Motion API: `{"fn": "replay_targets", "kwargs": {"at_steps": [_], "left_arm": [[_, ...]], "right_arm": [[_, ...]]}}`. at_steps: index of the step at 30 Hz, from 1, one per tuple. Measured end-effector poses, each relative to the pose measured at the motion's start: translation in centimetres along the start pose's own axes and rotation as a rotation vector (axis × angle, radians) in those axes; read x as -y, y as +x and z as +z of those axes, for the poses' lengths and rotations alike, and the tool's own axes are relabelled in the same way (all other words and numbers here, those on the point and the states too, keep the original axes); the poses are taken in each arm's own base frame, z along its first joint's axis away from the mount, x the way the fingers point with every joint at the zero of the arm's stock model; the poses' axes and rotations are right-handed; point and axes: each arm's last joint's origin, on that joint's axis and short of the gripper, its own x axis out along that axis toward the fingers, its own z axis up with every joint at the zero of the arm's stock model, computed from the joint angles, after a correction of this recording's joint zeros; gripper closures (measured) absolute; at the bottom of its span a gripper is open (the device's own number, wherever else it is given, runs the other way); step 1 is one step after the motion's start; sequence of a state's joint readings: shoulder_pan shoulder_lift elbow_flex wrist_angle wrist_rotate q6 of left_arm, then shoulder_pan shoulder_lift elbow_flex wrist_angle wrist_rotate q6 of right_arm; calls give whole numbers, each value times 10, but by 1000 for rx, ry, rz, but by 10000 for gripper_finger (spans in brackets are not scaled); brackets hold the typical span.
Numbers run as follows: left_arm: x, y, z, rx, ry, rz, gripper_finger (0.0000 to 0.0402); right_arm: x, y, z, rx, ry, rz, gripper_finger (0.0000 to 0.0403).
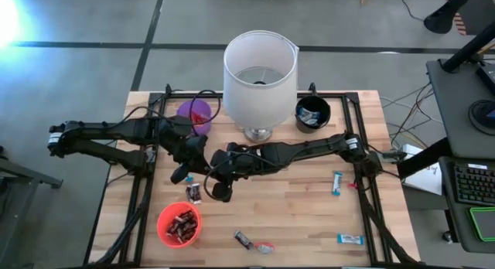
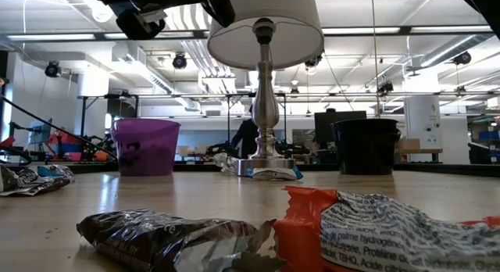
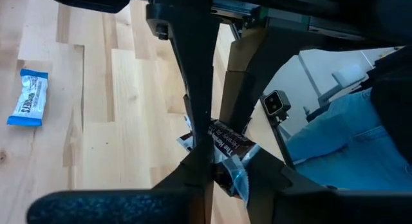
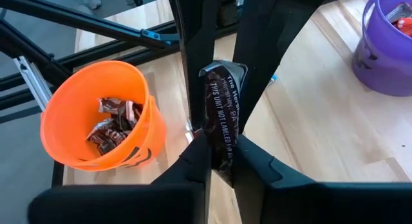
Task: Sort candy
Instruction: Put the black chocolate into the orange bucket
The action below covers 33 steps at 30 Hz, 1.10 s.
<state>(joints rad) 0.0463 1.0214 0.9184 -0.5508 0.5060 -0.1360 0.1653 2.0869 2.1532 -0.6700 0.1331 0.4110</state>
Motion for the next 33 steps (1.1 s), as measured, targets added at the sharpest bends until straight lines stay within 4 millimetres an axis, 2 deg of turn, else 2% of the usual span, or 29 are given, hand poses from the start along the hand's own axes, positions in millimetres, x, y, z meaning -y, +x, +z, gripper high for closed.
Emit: {"fn": "replay_targets", "kwargs": {"at_steps": [10,14,18,23,28,33], "left_arm": [[0,-2,-5,-39,-22,2,364],[3,-8,-14,-108,-63,10,364],[10,-15,-22,-154,-119,-27,364],[24,-19,-31,-226,-203,-86,364],[45,-15,-39,-306,-249,-139,364],[67,-7,-48,-389,-288,-149,364]], "right_arm": [[-1,0,-1,-8,-1,8,272],[-5,-1,-3,-59,5,111,245],[-7,-3,-8,-133,2,188,237],[-1,-4,-19,-257,36,127,241],[4,-7,-30,-377,38,67,243],[6,-8,-33,-407,35,47,241]]}}
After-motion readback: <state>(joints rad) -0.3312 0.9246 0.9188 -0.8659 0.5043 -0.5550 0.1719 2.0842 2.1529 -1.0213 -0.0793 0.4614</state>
